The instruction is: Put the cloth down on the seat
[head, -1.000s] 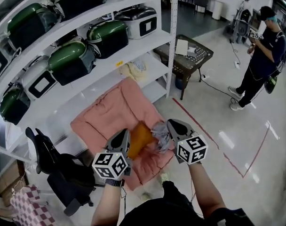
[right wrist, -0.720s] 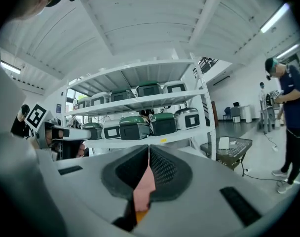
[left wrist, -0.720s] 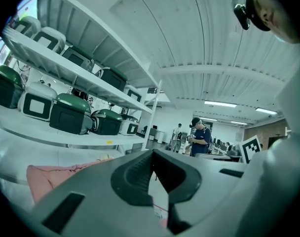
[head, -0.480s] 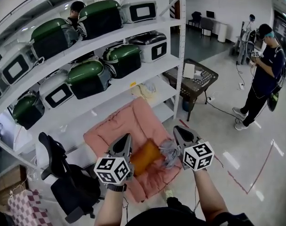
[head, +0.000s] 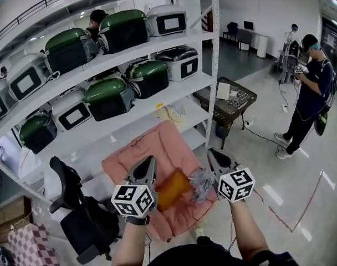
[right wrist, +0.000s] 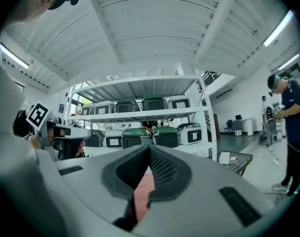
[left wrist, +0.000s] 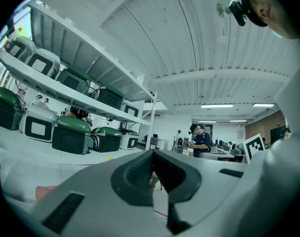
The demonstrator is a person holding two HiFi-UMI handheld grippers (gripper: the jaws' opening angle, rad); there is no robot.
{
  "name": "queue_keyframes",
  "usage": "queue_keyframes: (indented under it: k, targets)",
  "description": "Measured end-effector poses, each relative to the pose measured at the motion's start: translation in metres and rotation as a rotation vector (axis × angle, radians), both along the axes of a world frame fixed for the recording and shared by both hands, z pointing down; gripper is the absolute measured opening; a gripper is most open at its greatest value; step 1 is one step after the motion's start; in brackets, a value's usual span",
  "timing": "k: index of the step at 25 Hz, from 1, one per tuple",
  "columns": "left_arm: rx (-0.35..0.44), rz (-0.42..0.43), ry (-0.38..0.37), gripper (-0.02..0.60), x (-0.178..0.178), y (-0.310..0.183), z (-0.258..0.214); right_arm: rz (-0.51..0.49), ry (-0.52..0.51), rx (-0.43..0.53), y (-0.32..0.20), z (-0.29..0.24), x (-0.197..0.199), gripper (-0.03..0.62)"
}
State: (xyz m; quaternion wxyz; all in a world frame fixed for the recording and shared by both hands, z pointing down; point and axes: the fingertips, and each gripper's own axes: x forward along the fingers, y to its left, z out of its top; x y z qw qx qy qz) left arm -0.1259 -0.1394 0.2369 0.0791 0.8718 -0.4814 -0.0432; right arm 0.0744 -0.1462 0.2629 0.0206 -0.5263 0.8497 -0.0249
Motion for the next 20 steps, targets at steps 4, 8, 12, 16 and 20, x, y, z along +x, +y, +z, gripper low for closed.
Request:
queue_keyframes:
  k: [4,8,12,16,20]
  targets:
    - [0.009,-0.014,0.005,0.005,-0.006,0.003,-0.004,0.006,0.016,0.008,0.004,-0.002,0.001,0.005]
    - [0.002,-0.012,0.013,0.005,-0.006,0.006,0.0,0.008,0.035,0.008,0.008,0.001,-0.001,0.005]
    - [-0.001,-0.007,0.013,0.005,-0.003,0.009,0.003,0.002,0.04,0.013,0.012,0.001,-0.003,0.004]
    - [-0.004,-0.01,0.014,0.005,-0.004,0.01,0.005,0.001,0.04,0.013,0.013,0.0,-0.004,0.005]
    - [-0.004,-0.012,0.014,0.005,-0.004,0.008,0.005,-0.003,0.033,0.01,0.012,0.001,-0.004,0.003]
